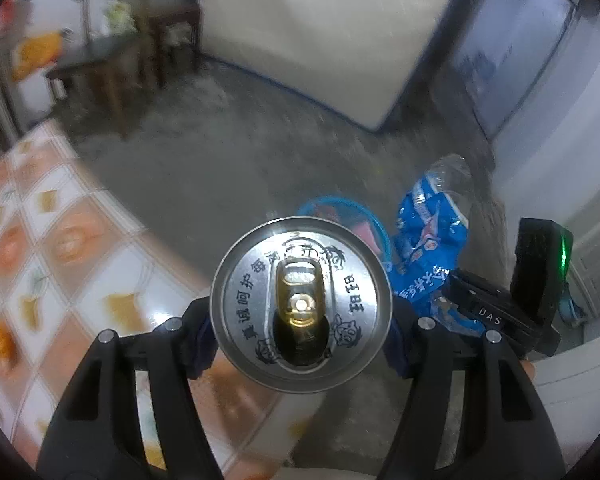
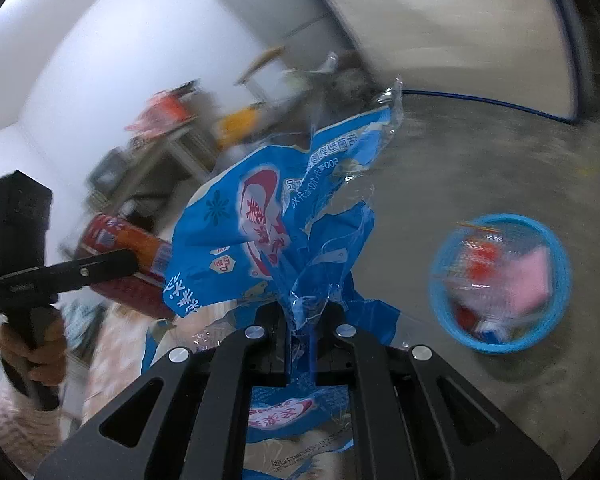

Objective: Collect trash
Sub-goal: 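Carry the red can and blue wrapper over the wastebasket with both tools, then open both tools to drop the red can and blue wrapper into the wastebasket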

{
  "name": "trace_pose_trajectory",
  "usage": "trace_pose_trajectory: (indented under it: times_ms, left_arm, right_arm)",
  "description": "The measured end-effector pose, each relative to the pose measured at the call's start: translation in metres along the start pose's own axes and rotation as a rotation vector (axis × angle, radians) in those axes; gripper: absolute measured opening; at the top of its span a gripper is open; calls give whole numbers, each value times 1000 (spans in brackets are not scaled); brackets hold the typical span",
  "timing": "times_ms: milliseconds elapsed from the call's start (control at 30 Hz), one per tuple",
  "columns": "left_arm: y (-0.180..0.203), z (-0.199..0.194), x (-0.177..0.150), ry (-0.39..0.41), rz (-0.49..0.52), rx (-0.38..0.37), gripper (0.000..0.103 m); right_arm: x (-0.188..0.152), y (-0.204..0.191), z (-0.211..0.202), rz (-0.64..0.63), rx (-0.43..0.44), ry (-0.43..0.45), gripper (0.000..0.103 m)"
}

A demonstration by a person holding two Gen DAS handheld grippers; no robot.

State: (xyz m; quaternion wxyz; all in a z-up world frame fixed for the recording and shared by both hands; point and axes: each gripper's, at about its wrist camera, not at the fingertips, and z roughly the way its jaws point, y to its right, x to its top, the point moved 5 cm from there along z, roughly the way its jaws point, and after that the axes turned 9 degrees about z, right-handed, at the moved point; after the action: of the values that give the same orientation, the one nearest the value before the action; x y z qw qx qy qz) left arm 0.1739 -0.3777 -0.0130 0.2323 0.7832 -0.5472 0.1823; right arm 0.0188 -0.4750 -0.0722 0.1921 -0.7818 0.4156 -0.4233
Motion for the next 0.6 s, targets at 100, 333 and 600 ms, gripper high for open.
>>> trace_pose_trajectory:
  times_ms: [100, 333, 600]
  left_arm:
    - [18, 58, 24, -108, 3, -40, 62]
    - [48, 187, 58, -310, 6, -70, 62]
    - [42, 289, 68, -408, -70, -22, 76]
  right_arm:
    - [8, 49, -1, 69, -76, 3, 6]
    - [27, 144, 33, 200, -214, -52, 6]
    - [42, 221, 102, 256, -325, -127, 9]
